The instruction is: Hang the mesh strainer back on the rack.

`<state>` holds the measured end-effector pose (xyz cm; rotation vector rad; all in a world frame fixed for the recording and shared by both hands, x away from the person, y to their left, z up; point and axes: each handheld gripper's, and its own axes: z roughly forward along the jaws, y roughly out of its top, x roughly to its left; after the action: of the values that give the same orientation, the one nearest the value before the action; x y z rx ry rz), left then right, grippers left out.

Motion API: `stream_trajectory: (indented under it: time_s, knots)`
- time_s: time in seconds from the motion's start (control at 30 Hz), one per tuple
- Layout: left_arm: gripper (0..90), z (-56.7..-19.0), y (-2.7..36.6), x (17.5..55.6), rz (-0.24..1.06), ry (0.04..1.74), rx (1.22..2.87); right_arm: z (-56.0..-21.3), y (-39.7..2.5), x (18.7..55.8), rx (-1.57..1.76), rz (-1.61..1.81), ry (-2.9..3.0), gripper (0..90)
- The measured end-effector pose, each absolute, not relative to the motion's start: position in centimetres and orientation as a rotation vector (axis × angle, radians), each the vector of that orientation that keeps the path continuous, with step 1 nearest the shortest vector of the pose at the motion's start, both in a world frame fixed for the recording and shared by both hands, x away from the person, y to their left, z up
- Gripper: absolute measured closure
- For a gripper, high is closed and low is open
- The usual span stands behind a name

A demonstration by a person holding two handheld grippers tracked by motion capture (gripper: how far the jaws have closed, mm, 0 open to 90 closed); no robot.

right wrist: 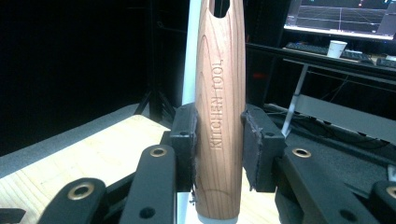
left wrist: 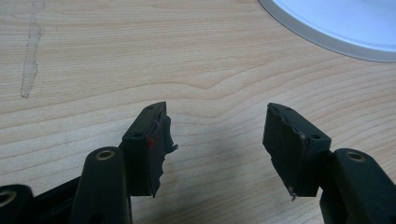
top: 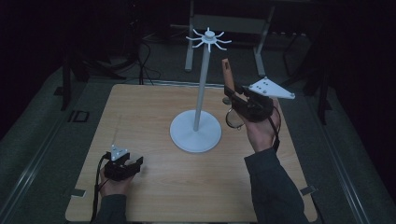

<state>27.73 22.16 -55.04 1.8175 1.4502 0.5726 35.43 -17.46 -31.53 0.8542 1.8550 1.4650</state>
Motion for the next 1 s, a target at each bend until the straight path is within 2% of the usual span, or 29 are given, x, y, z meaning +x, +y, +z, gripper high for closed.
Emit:
stream_trajectory:
  time_s: [1.0]
  knots:
    - [40.3,-55.04,22.28,27.77,0.567,1.455,1.815,-30.75,-17.62,35.40,0.871,1.507,1.795,68.1]
